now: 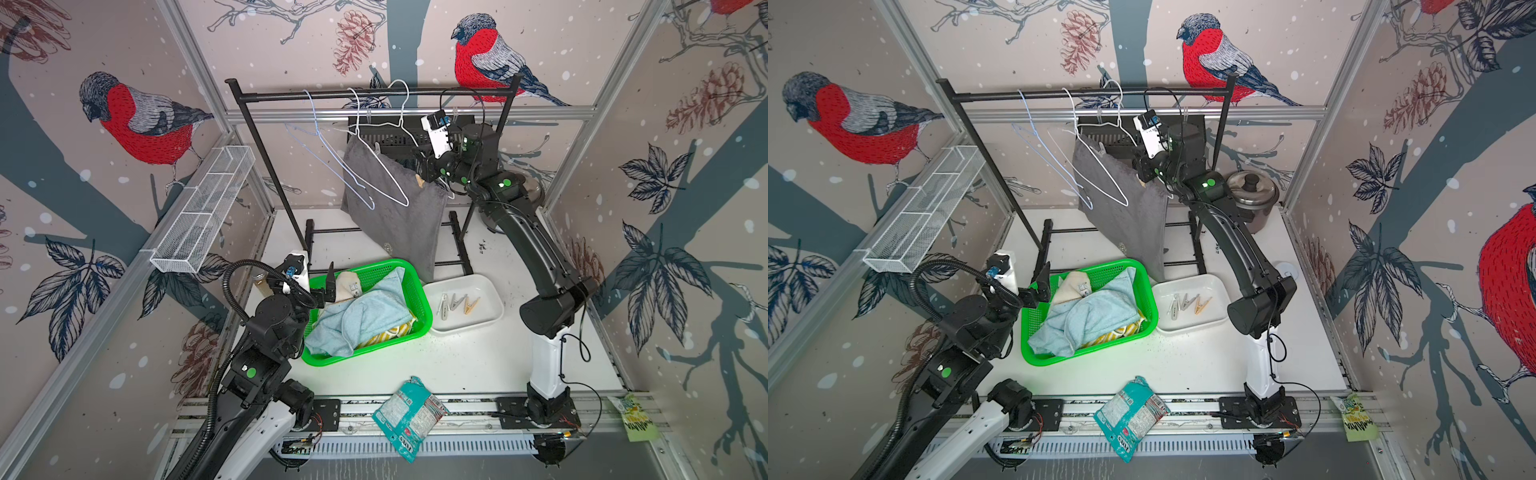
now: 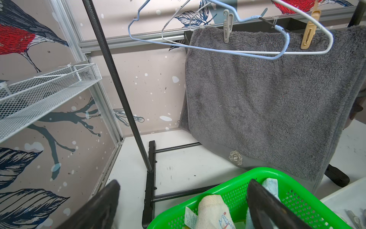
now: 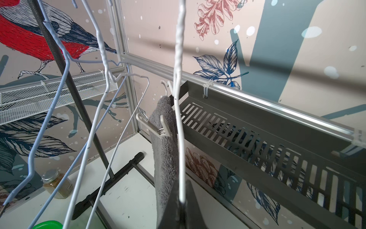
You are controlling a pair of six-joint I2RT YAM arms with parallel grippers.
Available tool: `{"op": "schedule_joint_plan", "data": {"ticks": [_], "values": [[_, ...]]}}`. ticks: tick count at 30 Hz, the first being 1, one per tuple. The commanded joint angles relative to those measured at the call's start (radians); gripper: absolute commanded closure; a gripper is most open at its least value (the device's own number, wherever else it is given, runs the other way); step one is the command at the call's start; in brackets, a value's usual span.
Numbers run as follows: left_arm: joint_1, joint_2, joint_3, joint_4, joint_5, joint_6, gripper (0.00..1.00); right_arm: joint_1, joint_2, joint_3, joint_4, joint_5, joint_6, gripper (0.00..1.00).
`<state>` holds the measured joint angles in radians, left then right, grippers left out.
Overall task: Remove the clothespins securing towels to the hanger
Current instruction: Pick up the hanger from the clothesline.
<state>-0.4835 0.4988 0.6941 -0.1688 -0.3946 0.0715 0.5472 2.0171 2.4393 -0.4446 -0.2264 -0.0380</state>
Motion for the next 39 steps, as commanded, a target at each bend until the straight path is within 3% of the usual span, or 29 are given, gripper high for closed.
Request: {"op": "schedule_joint_plan", "data": {"ticks": [1,8,14,34,39], "values": [[0.000,0.000,0.004,0.024,-0.008,0.011,0.01,-0.001,-0.025,0.006,0.078,0.036,-0.016,0.99],[-0.001,-0.006,0.006,0.022,-0.009,0.014,0.02,-0.006,-0.068,-0.001,0.056,0.084,-0.028,0.99],[-0.001,-0.006,0.007,0.021,-0.010,0.011,0.01,-0.006,-0.159,-0.105,0.048,0.122,-0.025,0.99],[-0.001,-0.034,0.023,0.003,0.009,-0.016,0.02,-0.006,-0.616,-0.477,-0.060,0.231,-0.015,0.99],[-0.001,-0.001,0.073,-0.033,0.088,0.012,0.04,-0.002,-0.727,-0.509,-0.148,0.227,-0.021,0.99]]}}
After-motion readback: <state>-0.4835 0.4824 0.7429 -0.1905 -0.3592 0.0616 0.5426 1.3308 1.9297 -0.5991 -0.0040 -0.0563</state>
